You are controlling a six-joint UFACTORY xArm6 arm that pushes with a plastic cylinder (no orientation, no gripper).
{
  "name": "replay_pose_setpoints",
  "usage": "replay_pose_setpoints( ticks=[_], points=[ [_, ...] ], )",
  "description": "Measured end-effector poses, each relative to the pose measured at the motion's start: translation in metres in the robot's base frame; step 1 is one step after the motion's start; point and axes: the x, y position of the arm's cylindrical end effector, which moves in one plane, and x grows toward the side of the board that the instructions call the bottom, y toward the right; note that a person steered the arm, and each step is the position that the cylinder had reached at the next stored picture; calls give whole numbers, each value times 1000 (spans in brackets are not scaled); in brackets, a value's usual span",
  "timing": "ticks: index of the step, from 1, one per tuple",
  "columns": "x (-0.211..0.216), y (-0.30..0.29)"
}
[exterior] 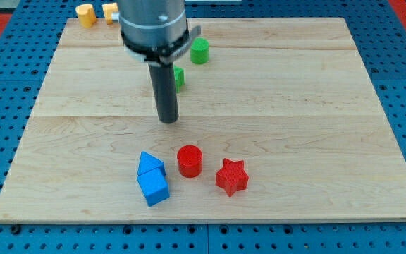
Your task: Place the arm to the bottom of the green star
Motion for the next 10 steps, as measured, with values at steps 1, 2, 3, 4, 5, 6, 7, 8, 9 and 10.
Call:
replay_pose_setpoints(
  ticks=[1, 2, 3, 4, 5, 6, 7, 8, 9, 10],
  points=[
    [-11, 39],
    [-14, 48],
    [-15, 48],
    [-15, 48],
    [-15, 48],
    [-22, 49],
    [-24, 52],
    [-24, 57],
    [-25, 57],
    [-27, 57]
  ],
)
